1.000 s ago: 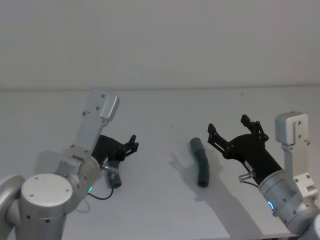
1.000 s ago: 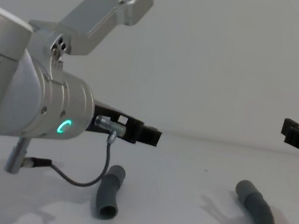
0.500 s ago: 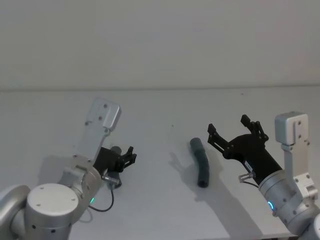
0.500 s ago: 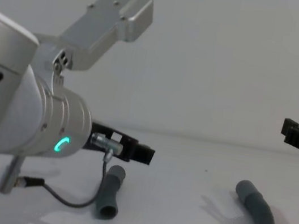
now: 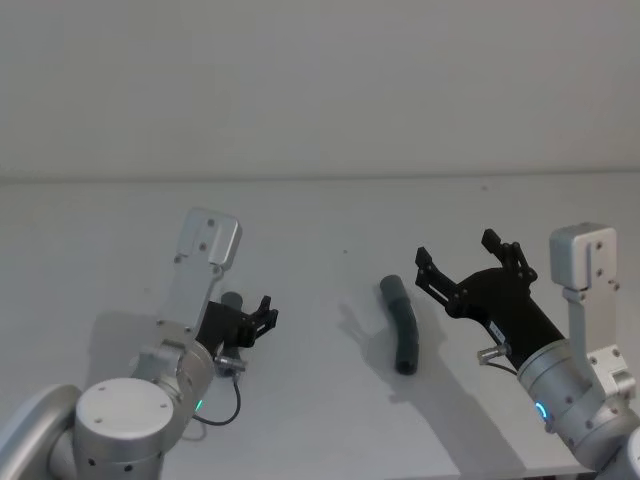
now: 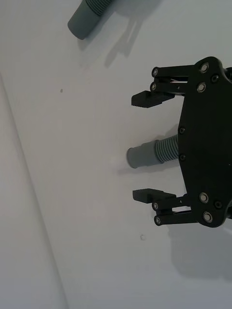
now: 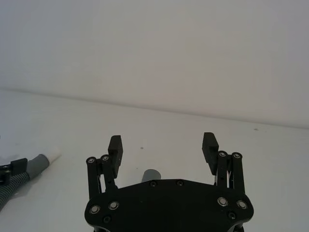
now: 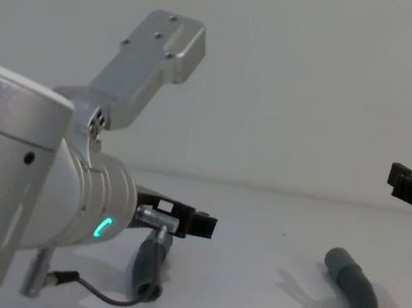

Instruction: Use both hands to pick up one end of the pipe from the table, align the ends, and insert them.

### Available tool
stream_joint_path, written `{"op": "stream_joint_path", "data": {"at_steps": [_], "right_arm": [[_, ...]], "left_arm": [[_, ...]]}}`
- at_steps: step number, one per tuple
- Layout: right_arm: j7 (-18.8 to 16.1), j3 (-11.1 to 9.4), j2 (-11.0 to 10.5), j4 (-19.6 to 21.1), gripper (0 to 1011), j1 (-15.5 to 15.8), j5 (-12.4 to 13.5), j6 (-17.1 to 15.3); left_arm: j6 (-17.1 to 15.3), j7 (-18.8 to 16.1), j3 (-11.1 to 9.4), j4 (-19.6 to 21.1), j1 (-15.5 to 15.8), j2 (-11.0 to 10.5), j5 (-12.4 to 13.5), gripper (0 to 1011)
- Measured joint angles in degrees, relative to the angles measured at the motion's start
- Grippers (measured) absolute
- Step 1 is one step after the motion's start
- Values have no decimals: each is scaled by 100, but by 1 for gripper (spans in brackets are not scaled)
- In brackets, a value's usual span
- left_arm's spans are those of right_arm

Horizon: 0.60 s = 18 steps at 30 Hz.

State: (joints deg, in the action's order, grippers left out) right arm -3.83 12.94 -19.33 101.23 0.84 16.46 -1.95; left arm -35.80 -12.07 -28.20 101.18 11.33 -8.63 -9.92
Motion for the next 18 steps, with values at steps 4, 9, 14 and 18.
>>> {"op": "stream_joint_path", "data": {"at_steps": [4, 9, 14, 18], "right_arm": [[0, 0, 0, 0, 1003, 0, 0, 0], [0, 0, 0, 0, 1003, 0, 0, 0], [0, 0, 0, 0, 1003, 0, 0, 0], [0, 0, 0, 0, 1003, 0, 0, 0]], "left_arm": [[132, -40, 35, -115, -27, 90, 5, 1001], [226, -68, 71, -203, -55, 168, 5, 1001], [320, -87, 115, -306, -85, 248, 1, 1001], [386, -89, 152, -397, -95, 312, -11, 1001]]}}
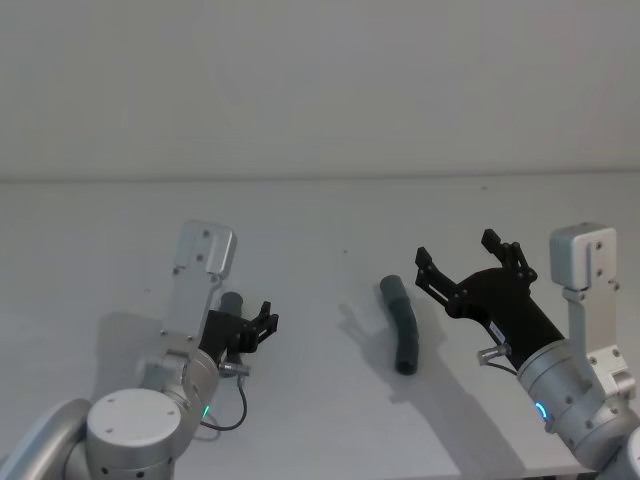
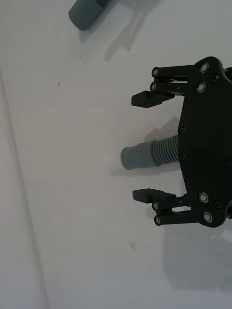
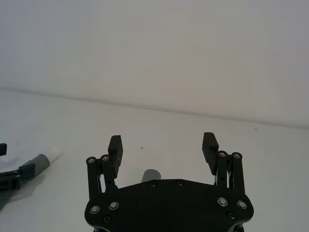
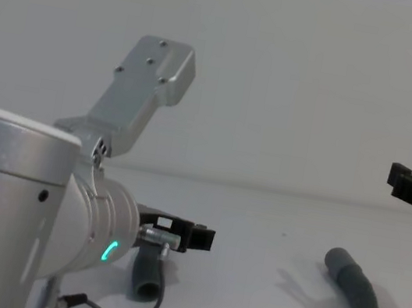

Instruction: Use both hands to pick up one end of the pipe from the table, align the ends, and insert them.

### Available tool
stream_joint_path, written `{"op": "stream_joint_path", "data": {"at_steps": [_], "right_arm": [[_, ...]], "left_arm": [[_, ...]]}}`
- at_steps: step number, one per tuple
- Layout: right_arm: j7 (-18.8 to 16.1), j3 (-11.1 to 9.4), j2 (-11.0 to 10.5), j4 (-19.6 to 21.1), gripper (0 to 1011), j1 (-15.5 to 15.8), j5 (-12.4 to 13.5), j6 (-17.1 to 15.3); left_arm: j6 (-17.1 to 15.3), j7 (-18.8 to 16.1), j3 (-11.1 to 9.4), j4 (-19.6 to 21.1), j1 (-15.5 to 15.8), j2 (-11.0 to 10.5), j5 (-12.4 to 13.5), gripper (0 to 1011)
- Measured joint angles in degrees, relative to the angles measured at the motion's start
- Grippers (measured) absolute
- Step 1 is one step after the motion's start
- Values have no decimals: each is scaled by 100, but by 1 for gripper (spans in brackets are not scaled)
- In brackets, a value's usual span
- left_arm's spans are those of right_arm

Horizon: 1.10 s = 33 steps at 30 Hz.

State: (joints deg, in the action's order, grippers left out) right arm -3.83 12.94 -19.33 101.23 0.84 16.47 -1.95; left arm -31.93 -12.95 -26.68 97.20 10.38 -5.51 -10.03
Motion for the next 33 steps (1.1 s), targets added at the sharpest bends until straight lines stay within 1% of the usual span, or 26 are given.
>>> {"op": "stream_joint_path", "data": {"at_steps": [12, 22, 26, 33], "right_arm": [[0, 0, 0, 0, 1003, 0, 0, 0], [0, 0, 0, 0, 1003, 0, 0, 0], [0, 0, 0, 0, 1003, 0, 0, 0], [0, 0, 0, 0, 1003, 0, 0, 0]], "left_arm": [[179, 30, 96, -286, 64, 179, -56, 1001], [258, 27, 230, -534, 190, 401, -117, 1001], [216, -3, 285, -588, 227, 485, -147, 1001], [-13, -50, 380, -657, 303, 615, -199, 1001]]}}
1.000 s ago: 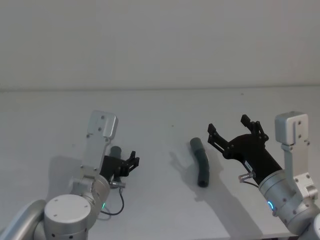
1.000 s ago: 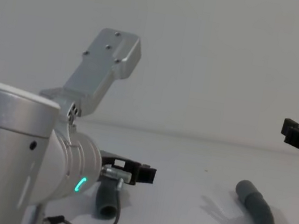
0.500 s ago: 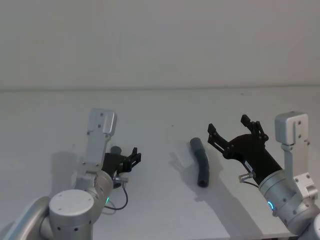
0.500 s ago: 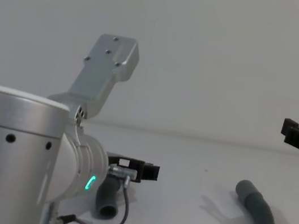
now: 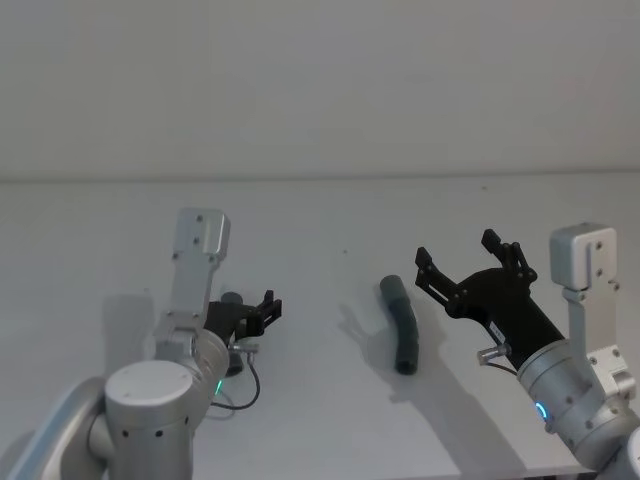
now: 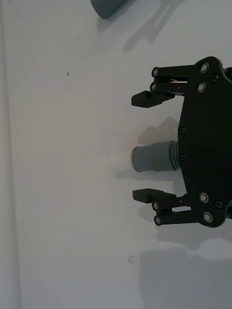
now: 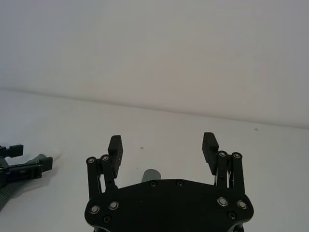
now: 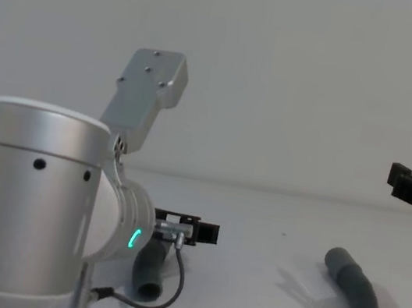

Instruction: Use both hands to pick up one end of the pipe from the table, align the ends, and insert them.

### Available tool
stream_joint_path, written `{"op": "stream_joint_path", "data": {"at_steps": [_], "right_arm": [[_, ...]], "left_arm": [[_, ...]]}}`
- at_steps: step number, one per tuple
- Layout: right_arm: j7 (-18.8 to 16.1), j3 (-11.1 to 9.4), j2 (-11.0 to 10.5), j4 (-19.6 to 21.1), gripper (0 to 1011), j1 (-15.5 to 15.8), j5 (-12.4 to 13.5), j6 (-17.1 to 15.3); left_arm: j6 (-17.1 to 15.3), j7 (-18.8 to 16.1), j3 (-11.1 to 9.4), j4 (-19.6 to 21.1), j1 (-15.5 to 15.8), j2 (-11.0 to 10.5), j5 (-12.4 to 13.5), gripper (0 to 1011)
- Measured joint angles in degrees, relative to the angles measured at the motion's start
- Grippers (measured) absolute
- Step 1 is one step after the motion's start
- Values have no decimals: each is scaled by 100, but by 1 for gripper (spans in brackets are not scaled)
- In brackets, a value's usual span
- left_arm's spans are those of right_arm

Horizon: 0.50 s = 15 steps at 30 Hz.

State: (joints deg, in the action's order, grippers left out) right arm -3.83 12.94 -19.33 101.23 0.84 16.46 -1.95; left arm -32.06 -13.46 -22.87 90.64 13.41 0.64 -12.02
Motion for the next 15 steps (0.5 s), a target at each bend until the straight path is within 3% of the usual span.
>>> {"op": "stream_joint_path", "data": {"at_steps": [15], "right_arm": [[0, 0, 0, 0, 1003, 0, 0, 0]], "left_arm": [[-450, 21, 75, -207, 269, 132, -16, 1001]]}}
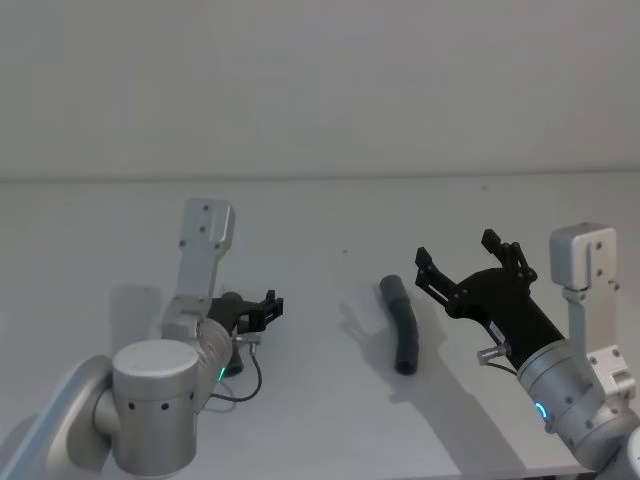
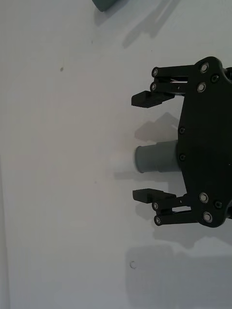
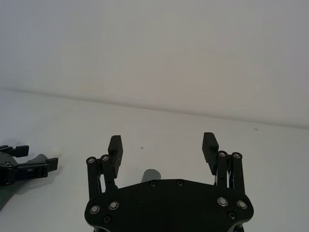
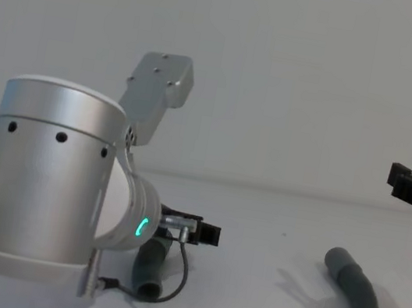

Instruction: Use both hands to pick up one end of the pipe from the table, align the ends, and insert them.

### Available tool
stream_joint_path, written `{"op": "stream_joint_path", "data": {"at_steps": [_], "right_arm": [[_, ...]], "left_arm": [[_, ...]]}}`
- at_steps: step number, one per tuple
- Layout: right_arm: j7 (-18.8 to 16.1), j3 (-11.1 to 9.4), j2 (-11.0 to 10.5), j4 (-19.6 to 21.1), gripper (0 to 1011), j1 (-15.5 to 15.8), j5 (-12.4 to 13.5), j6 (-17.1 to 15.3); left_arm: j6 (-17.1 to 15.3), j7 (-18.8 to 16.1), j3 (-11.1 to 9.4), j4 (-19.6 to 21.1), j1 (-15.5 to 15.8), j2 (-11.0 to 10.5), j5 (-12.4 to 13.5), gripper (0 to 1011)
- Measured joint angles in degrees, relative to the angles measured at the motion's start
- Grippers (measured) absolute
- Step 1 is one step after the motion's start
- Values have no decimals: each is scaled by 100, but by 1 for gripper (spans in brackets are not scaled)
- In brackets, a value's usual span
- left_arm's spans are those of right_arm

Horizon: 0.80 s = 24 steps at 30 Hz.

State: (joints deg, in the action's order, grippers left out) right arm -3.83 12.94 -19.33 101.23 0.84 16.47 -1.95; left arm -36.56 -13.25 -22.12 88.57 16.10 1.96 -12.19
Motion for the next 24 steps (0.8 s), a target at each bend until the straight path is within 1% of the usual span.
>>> {"op": "stream_joint_path", "data": {"at_steps": [12, 22, 24], "right_arm": [[0, 0, 0, 0, 1003, 0, 0, 0], [0, 0, 0, 0, 1003, 0, 0, 0], [0, 0, 0, 0, 1003, 0, 0, 0]], "left_arm": [[-228, 17, 8, -68, 53, 80, 34, 1001], [-297, 4, 12, -79, 4, 143, 81, 1001], [-301, 1, 12, -79, -2, 149, 90, 979]]}}
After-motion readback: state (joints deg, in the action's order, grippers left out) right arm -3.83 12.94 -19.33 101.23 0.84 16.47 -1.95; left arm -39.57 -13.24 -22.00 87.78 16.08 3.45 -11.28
